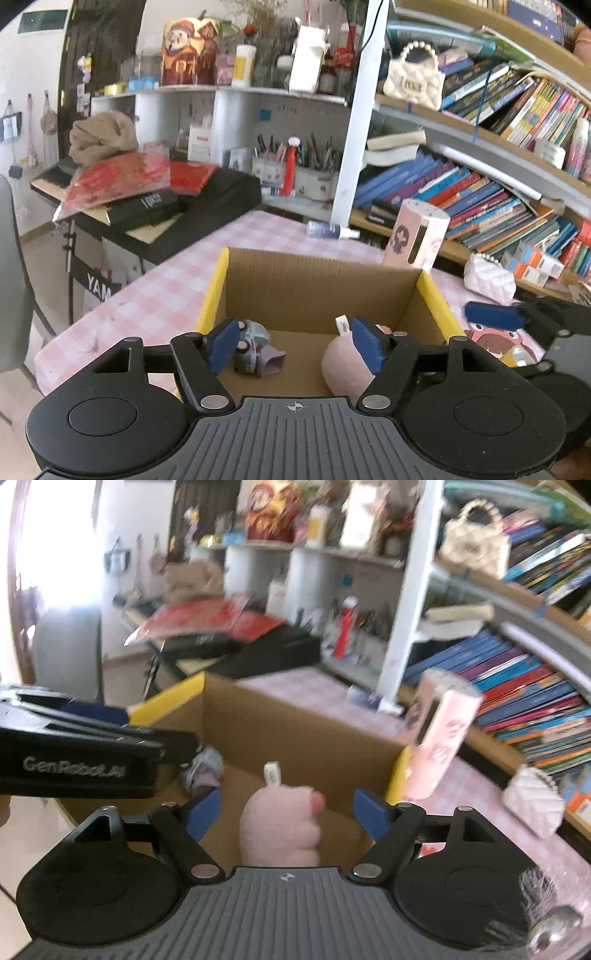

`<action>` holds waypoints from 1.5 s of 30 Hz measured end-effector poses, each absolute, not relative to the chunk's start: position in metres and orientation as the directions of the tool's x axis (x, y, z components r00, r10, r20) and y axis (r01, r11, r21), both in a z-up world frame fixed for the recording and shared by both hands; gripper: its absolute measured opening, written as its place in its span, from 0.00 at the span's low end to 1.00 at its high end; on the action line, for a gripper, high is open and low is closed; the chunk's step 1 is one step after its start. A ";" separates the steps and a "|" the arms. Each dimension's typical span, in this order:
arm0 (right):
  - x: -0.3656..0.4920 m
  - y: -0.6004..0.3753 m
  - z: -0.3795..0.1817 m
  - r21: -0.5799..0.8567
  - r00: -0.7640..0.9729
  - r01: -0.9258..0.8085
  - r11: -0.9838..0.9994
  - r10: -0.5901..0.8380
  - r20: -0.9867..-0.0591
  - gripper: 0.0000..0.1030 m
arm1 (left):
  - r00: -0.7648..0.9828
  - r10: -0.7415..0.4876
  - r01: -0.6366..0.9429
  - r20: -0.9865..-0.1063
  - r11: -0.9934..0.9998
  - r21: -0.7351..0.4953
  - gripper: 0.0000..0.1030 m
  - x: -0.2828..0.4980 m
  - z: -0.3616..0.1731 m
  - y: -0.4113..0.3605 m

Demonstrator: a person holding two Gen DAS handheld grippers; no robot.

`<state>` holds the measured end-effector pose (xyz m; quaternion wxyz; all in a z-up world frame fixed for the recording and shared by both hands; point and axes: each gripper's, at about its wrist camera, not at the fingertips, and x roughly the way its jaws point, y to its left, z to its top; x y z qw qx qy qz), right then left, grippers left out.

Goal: Organize objects
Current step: 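Open the left tool to drop the car while the right tool drops the pig into the box, then withdraw both open tools from the box toward the remaining toys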

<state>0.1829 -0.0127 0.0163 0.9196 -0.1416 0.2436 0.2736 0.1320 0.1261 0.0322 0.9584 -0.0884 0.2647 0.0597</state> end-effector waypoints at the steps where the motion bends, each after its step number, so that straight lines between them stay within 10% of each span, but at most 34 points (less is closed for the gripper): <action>1: 0.179 -0.016 0.020 -0.130 0.746 -0.556 0.821 0.424 -0.514 0.78 | 0.856 0.069 -0.162 -0.512 0.977 -0.140 0.68 0.127 0.034 0.127; 15: 0.107 -0.048 0.032 -0.109 0.860 -0.329 0.938 0.250 -0.444 0.80 | 0.872 0.038 -0.128 -0.487 0.980 -0.151 0.74 0.060 0.035 0.132; 45: -0.019 -0.079 -0.019 -0.080 0.789 -0.095 0.992 0.026 -0.614 0.89 | 0.764 -0.017 -0.030 -0.645 0.998 -0.062 0.84 -0.033 -0.006 0.097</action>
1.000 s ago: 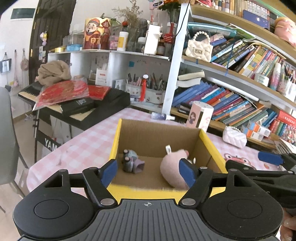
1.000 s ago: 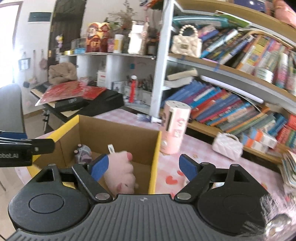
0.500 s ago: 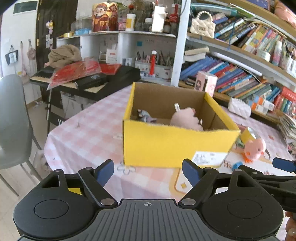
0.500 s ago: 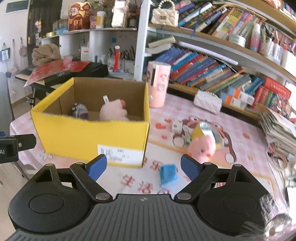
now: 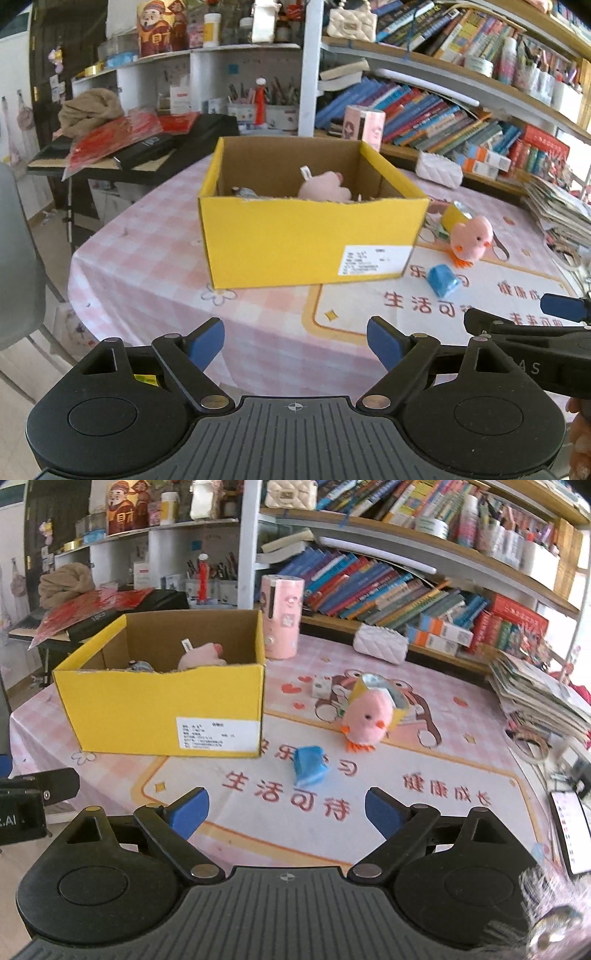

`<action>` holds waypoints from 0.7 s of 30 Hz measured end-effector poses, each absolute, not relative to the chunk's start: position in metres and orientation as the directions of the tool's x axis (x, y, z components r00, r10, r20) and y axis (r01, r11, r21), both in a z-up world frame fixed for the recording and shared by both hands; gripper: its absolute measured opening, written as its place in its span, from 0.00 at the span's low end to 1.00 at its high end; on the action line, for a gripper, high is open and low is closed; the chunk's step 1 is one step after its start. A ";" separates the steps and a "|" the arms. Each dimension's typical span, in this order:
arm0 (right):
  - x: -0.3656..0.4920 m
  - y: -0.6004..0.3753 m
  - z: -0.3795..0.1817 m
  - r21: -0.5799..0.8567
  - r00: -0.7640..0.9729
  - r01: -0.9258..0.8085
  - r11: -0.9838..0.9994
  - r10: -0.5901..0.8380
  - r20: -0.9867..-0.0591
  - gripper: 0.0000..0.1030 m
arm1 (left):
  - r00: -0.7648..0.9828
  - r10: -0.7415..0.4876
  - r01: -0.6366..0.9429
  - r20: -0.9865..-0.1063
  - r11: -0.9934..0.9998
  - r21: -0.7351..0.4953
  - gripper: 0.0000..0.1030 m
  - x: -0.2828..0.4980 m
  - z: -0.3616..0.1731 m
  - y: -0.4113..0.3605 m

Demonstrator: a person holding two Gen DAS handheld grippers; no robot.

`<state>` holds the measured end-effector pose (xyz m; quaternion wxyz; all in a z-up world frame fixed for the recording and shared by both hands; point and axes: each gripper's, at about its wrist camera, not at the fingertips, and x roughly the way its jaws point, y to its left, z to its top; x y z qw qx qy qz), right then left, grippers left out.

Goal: Organize objects
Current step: 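Withdraw both open tools from the box toward the remaining toys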

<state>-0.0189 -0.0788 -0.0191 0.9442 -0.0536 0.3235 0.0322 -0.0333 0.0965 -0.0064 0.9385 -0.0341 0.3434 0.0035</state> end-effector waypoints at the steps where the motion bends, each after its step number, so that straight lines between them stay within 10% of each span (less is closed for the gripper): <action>1: -0.022 -0.080 -0.020 -0.082 0.787 -0.088 0.993 0.019 -0.617 0.89 | 0.761 -0.024 -0.023 -0.648 0.998 -0.063 0.84 -0.034 -0.007 0.095; 21: -0.047 -0.137 -0.025 -0.098 0.754 0.104 0.990 -0.142 -0.641 0.93 | 0.730 -0.184 0.169 -0.658 0.982 -0.086 0.89 -0.023 -0.011 0.035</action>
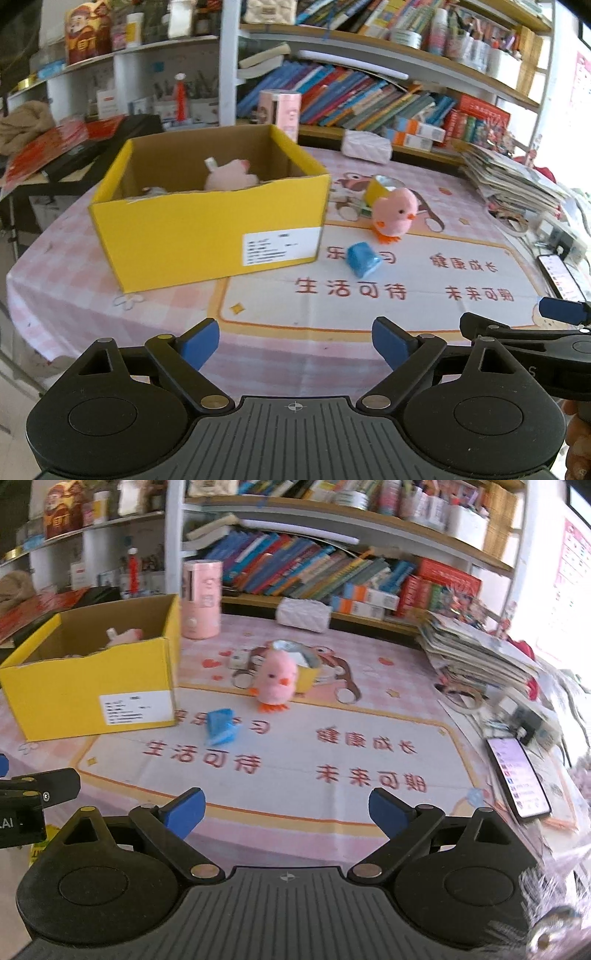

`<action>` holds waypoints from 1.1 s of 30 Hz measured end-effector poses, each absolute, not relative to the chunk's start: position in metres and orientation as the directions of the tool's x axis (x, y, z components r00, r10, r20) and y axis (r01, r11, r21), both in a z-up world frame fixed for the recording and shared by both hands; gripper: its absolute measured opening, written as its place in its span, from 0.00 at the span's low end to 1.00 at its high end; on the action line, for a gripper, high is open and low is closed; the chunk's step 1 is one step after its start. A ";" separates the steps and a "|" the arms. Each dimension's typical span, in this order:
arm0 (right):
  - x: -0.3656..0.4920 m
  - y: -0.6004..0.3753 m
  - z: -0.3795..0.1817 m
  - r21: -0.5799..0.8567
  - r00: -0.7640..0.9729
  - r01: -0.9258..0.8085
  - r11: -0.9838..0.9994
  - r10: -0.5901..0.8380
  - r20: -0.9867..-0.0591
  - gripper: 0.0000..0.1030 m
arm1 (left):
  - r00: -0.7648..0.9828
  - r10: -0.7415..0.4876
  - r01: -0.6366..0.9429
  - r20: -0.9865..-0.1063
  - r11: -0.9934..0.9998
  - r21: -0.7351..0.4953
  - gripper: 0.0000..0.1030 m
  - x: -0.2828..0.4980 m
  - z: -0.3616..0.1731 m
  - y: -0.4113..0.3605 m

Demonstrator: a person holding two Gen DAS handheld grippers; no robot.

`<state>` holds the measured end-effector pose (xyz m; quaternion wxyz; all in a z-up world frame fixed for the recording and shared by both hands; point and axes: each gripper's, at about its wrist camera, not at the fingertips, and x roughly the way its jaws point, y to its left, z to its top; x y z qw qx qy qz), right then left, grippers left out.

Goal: Organize objects
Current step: 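Withdraw both open tools from the box toward the remaining toys, then grasp the small blue toy with the left tool while the right tool grasps the pink chick plush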

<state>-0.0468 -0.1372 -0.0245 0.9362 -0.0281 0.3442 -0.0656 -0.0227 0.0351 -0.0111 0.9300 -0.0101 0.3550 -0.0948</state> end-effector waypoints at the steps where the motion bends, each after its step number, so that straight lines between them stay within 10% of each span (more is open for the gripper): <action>1: -0.046 -0.141 -0.025 -0.097 0.753 0.111 0.989 -0.148 -0.642 0.93 | 0.727 -0.189 0.177 -0.660 0.981 -0.086 0.89 -0.020 -0.012 0.031; 33: 0.063 -0.210 -0.032 -0.105 0.719 0.057 0.993 -0.114 -0.685 0.90 | 0.660 -0.168 0.151 -0.732 0.984 -0.090 0.87 0.077 -0.035 -0.039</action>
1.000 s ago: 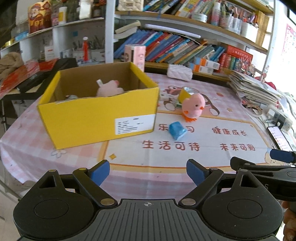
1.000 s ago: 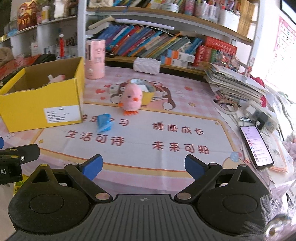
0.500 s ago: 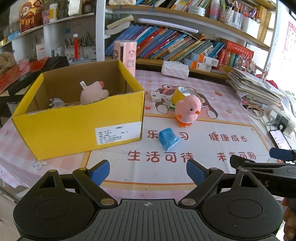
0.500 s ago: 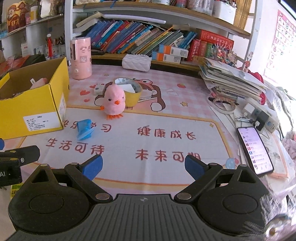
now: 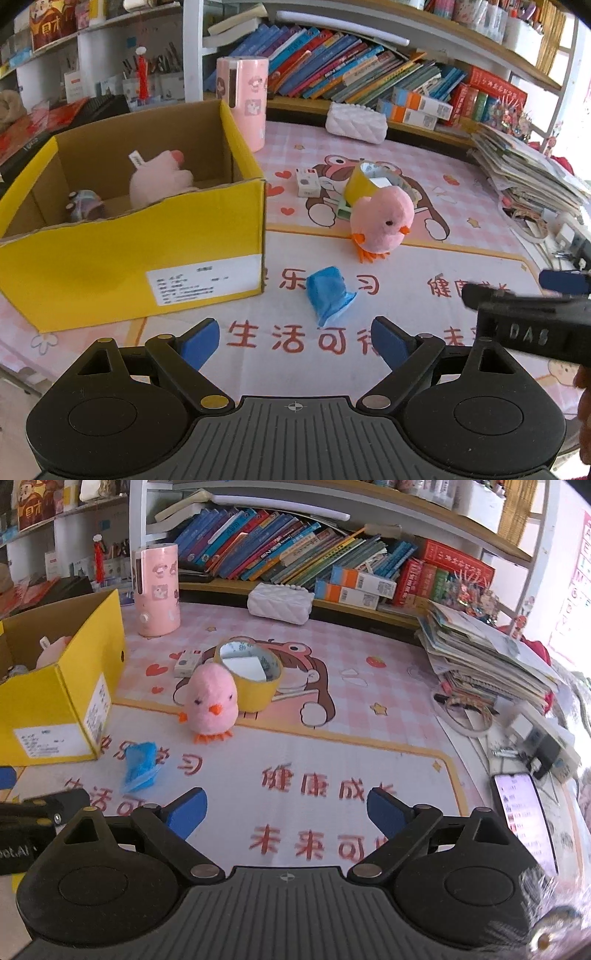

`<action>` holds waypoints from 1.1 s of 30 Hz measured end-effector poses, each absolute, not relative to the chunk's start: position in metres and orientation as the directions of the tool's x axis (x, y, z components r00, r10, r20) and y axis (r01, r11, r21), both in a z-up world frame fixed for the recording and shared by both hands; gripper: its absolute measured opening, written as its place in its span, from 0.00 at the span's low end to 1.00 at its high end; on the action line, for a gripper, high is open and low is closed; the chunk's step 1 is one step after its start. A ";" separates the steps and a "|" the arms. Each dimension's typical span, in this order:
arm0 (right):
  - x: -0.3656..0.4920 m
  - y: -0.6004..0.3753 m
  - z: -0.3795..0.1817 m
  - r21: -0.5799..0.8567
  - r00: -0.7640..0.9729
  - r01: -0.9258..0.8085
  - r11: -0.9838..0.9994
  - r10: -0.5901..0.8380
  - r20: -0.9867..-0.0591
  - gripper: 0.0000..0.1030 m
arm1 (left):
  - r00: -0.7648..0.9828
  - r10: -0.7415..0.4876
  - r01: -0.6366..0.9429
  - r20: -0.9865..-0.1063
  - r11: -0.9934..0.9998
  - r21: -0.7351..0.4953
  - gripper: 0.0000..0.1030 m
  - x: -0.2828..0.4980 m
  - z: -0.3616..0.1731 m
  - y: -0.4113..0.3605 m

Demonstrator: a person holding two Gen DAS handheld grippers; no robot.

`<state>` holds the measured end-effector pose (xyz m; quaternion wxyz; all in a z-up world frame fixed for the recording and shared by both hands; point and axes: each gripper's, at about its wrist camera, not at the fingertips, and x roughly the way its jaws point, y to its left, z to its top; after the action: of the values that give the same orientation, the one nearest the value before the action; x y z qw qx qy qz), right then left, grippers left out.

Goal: Organize objects
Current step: 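Grasp the small blue toy with the left tool while the right tool grasps the pink chick plush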

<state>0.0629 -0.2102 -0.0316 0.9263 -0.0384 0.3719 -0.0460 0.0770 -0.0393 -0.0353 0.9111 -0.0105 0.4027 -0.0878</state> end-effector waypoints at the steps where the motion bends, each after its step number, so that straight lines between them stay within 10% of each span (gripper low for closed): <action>1: 0.068 -0.213 -0.031 -0.099 0.723 0.053 0.994 -0.107 -0.683 0.90 | 0.659 -0.164 0.149 -0.734 0.985 -0.086 0.87 0.080 -0.037 -0.042; 25: 0.164 -0.215 -0.035 0.015 0.716 -0.332 0.943 0.262 -0.647 0.75 | 0.632 -0.038 0.019 -0.774 0.999 -0.034 0.77 0.116 -0.055 -0.075; 33: 0.192 -0.208 -0.056 0.050 0.647 -0.385 0.922 0.308 -0.698 0.51 | 0.615 -0.034 0.019 -0.788 0.999 -0.029 0.65 0.126 -0.059 -0.083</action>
<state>0.1919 -0.2079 -0.0556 0.9060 -0.0513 0.3741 0.1910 0.1258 -0.0832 -0.0593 0.8985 -0.0089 0.4386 -0.0148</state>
